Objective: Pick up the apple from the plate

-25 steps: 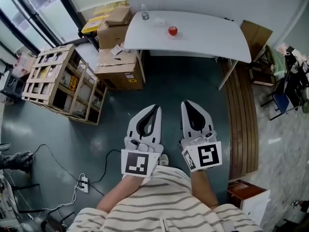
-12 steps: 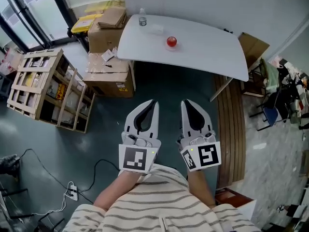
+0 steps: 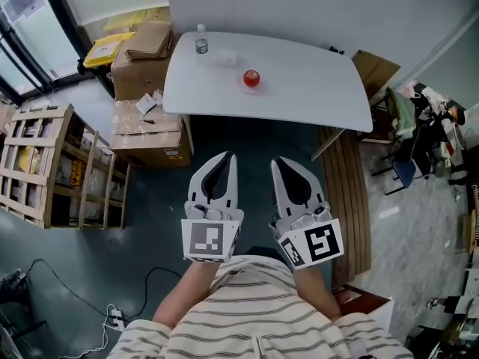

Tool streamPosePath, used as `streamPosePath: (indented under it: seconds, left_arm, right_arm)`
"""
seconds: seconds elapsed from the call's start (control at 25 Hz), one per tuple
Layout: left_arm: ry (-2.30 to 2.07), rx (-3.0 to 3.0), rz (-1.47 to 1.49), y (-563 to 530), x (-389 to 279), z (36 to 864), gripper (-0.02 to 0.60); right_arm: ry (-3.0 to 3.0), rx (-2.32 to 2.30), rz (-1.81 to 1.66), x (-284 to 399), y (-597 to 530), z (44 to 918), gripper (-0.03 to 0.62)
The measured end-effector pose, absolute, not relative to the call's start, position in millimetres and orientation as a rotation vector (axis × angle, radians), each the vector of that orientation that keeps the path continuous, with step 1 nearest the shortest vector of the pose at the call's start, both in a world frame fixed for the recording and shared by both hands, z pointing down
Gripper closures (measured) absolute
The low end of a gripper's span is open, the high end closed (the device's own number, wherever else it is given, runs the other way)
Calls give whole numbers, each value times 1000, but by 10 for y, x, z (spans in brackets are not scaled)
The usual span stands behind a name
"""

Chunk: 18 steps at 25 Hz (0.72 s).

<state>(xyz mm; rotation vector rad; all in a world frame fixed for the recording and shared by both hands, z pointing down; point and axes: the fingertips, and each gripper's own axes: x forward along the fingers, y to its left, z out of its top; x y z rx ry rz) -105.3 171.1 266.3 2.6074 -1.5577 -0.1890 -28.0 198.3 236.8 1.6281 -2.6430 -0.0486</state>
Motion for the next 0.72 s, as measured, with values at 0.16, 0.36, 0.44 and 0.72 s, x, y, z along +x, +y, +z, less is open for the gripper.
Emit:
streamPosePath:
  seconds: [0.16,0.36,0.44,0.72]
  left_arm:
    - [-1532,2617,-218,1523,-1016,2650,577]
    - [-1519,2603,-194,1270,-914,2751,577]
    - [-1529,2612,-179,1125,-851,2781,577]
    - [-1615,2617,-104,448,-662,2870,577]
  right_arm:
    - [-2595,1674,-51,-207,1808,2422,592]
    - [-2573,1672,-18,-123,1514,2548,592]
    - [-2582,1654,-1,-101,1369,2623,592]
    - [-2680,1618,37,111,606,2777,592]
